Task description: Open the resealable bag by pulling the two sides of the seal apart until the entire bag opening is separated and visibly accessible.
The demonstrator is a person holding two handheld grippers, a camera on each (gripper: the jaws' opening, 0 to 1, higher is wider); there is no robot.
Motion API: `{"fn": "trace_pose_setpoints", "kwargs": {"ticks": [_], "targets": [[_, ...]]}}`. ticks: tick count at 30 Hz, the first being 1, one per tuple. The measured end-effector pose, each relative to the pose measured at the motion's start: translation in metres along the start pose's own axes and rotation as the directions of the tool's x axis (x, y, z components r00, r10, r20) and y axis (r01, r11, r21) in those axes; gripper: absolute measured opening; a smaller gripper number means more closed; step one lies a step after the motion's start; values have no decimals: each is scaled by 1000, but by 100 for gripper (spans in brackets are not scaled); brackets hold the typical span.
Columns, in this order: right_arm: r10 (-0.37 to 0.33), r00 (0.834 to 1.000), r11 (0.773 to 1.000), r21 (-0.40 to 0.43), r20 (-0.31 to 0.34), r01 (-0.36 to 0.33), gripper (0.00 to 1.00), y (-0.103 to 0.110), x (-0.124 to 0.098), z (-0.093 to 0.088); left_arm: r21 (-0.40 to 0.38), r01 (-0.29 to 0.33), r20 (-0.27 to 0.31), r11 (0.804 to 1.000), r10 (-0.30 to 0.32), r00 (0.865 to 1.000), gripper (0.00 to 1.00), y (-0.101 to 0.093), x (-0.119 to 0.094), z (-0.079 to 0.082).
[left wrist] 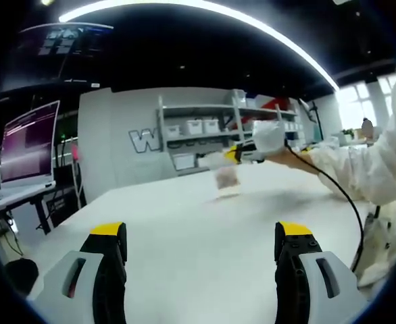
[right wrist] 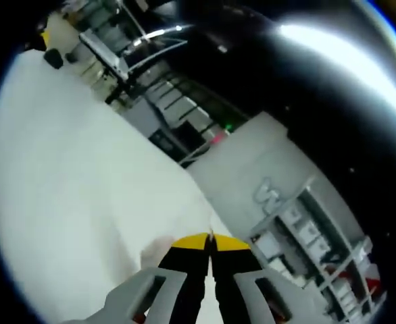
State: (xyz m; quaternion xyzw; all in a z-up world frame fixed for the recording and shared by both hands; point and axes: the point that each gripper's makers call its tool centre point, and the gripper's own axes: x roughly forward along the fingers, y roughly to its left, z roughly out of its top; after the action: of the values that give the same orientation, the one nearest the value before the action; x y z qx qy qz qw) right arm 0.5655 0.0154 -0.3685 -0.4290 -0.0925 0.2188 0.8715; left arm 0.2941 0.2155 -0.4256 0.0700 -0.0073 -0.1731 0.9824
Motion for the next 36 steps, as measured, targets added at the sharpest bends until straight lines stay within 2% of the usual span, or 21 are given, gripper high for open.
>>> {"fn": "trace_pose_setpoints", "kwargs": {"ticks": [14,20,28,36], "targets": [[6,999,1000,-31,38,-5,0,1,-22,16,-2,4,-2,1000,-4,1000,90,-3,-1,-2],[6,999,999,-35,51,-4,0,0,-24,23,4,8,-1,1000,-8,1000,90,-4,-1,0],[10,999,1000,-30,51,-8,0,1,-31,18,7,10,-2,1000,-10,1000,90,-4,-1,0],[11,998,1000,-16,58,-10,0,2,-48,20,9,14,-1,1000,-14,1000,90,-6,1,1]]}}
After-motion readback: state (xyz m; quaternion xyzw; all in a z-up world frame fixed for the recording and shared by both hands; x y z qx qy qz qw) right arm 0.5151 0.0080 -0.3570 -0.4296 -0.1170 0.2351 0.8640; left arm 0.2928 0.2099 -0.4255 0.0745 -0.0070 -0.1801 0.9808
